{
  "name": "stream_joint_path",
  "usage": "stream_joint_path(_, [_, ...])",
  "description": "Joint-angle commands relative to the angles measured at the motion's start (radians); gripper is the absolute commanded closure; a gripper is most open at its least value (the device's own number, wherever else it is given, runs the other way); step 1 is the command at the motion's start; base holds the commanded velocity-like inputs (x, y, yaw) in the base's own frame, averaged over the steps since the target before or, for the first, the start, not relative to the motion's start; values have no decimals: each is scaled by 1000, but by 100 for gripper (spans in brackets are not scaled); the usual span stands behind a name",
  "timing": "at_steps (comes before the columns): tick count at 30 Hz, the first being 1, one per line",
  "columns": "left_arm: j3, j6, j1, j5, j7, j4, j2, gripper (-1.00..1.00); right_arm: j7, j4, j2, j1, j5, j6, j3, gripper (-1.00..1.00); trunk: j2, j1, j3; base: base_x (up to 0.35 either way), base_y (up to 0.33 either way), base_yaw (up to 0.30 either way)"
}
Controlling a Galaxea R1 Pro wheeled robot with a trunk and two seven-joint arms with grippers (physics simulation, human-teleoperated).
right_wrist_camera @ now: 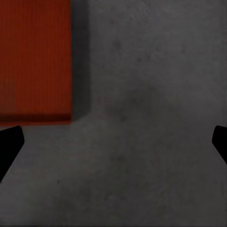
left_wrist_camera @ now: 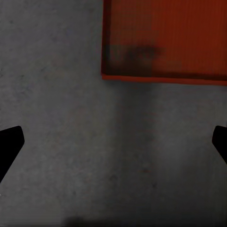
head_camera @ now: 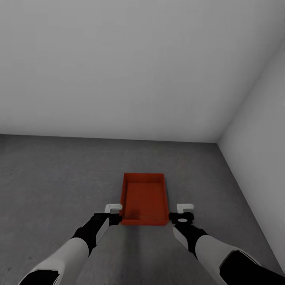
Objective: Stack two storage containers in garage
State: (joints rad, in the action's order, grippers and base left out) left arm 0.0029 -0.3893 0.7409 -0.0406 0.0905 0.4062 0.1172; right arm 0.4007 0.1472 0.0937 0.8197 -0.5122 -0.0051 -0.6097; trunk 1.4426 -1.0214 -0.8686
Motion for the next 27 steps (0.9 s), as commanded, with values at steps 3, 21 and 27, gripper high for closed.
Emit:
stream_joint_path(3, [0,-5,0,-4,4,2,0,-100,23,0,2,1,-10,0,-9,-100,0,0,3,-57,0,0])
stream_joint_path(21, [-1,4,0,-7,5,-1,-2,-100,96,-1,3,0,-9,-3,-7,-100,0,0,30,-4,0,0])
stream_joint_path(27, [-4,4,0,-8,1,-10,-3,-100,70,-4,1,-2,-10,-3,-7,-100,0,0,40,0,0,0])
